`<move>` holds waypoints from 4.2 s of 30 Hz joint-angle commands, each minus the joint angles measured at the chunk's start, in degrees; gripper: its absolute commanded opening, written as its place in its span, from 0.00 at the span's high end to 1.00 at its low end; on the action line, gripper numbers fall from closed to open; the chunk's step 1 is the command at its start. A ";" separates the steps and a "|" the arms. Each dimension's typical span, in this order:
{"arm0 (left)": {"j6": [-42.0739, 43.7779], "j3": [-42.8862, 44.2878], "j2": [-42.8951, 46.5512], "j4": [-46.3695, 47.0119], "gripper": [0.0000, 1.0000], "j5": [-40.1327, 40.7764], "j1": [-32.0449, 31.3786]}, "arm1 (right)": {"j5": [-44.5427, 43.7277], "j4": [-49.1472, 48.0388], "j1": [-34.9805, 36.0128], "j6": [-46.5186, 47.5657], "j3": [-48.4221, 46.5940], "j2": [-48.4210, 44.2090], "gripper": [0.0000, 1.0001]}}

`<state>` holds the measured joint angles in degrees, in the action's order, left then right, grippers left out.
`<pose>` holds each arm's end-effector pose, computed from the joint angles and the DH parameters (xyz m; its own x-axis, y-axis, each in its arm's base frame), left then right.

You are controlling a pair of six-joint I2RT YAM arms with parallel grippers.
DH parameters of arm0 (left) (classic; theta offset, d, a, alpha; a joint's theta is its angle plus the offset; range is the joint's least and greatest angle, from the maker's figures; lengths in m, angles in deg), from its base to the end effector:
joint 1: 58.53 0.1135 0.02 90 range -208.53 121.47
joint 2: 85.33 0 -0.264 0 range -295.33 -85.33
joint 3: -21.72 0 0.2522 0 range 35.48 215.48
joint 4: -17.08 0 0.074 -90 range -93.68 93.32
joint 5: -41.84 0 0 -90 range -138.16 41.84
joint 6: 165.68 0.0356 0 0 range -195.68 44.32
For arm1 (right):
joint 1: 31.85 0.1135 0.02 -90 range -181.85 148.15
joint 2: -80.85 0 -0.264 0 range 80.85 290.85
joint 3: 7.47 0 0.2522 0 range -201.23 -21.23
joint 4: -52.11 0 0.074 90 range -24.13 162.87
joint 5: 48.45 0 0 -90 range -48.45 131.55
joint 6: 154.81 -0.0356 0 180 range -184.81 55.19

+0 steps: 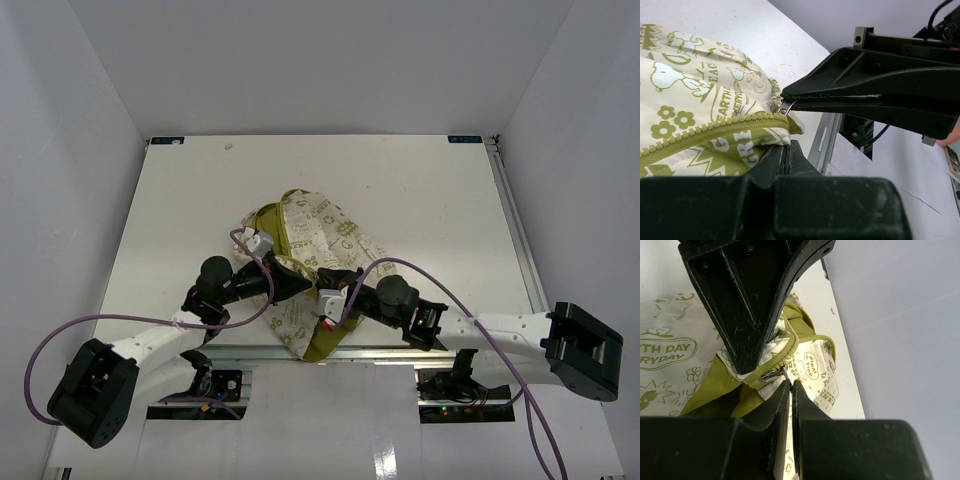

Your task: Zip up the jacket

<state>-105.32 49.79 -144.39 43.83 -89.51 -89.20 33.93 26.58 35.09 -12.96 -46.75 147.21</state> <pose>0.1608 -0.1227 0.2026 -0.5249 -0.1203 -0.8426 0.7939 0.2877 -0.5356 0.1015 0.2263 0.2376 0.6698 -0.4166 -0.6147 -0.5396 0.2956 -0.7883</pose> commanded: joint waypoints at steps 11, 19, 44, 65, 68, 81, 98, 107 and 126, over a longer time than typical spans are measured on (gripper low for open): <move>-3.99 -1.30 -1.54 -3.14 1.00 -8.93 -1.59 | 10.50 7.83 -6.69 6.77 -11.73 1.85 0.92; -1.85 -0.74 -2.12 -7.77 1.00 -5.97 -1.70 | 9.89 7.08 -9.37 7.61 -14.69 2.38 0.92; -8.34 4.74 10.51 -18.80 0.36 10.71 -1.68 | 0.95 -1.26 1.61 -9.95 -4.95 -0.05 0.92; -17.42 5.72 19.41 -32.20 0.25 24.92 -1.59 | -8.31 -6.11 5.49 -13.91 -4.41 3.33 0.92; -20.83 6.74 20.06 -34.75 0.23 25.95 -1.64 | -7.94 -5.63 5.49 -14.43 -4.89 3.94 0.92; -24.48 9.58 20.65 -39.51 0.24 24.08 -1.68 | -8.40 -4.35 5.51 -15.87 -6.26 5.27 0.92; -25.63 6.23 16.45 -30.54 0.46 18.88 -1.68 | -8.22 -3.82 5.76 -17.59 -8.52 7.20 0.92; -21.57 4.43 15.02 -28.21 1.00 15.32 -1.68 | -7.61 0.65 5.94 -17.53 -9.23 4.59 0.92; -10.65 4.55 19.26 -42.17 1.00 9.17 -1.68 | 6.10 10.34 -0.17 2.66 -16.75 4.93 0.92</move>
<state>-118.50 55.10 -125.64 6.98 -75.16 -90.58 36.31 40.15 37.56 -17.26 -57.86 151.59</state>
